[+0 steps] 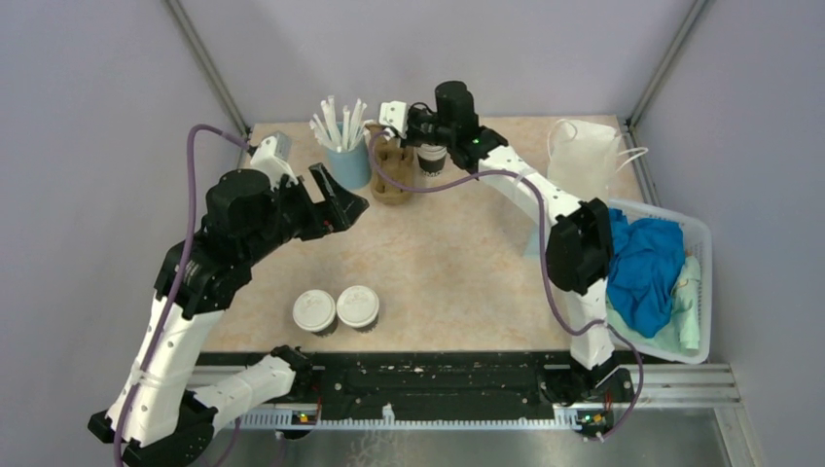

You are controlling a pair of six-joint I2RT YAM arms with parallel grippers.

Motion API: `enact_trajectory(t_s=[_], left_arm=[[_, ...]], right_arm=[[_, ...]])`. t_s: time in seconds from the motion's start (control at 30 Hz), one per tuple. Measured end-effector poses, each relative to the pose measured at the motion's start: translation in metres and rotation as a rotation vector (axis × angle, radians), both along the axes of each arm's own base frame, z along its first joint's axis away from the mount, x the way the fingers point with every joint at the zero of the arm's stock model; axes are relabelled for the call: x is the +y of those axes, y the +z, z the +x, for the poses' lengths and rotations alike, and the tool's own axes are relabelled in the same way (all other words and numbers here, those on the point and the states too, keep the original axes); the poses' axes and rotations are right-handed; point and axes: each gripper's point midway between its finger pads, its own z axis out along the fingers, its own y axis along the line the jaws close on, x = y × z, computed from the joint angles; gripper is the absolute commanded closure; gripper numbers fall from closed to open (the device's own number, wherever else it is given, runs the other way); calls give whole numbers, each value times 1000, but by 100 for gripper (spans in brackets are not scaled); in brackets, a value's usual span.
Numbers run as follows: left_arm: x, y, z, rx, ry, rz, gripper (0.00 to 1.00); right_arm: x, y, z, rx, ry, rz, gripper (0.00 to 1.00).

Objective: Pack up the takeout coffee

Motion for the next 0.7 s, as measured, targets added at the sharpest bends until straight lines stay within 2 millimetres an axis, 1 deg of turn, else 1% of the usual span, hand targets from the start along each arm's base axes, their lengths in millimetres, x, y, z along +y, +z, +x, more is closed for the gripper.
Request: enact_trajectory(t_s=[0.1,0.2,0.33,0.4,0.5,0.57,0.63,0.7], left_arm=[[0,4,-3,-8,-2,-15,7],[-2,8,-6,0,-10,-43,7],[-8,10,-10,28,-24,-92,10],[-11,11,-12,44,-26,-116,10],[-16,12,-15,70,-40,-150,13],[-20,12,-16,91,-54,-170,15],[-25,12,-18,116,-68,-196,17],[-30,12,-19,148,-75,-226,17]], right_arm=[[-7,13,-8,-2,-12,-16,100],[-16,34,-22,-16,-20,-22,100],[-30,62,-51,-29,-23,-20,100],[-37,71,-66,-24,-24,-16,100],[-47,78,-90,10,-32,-1,100],[-53,78,-106,53,-40,14,100],[-59,75,-124,104,-53,33,100],[-63,70,-143,158,-59,50,100]])
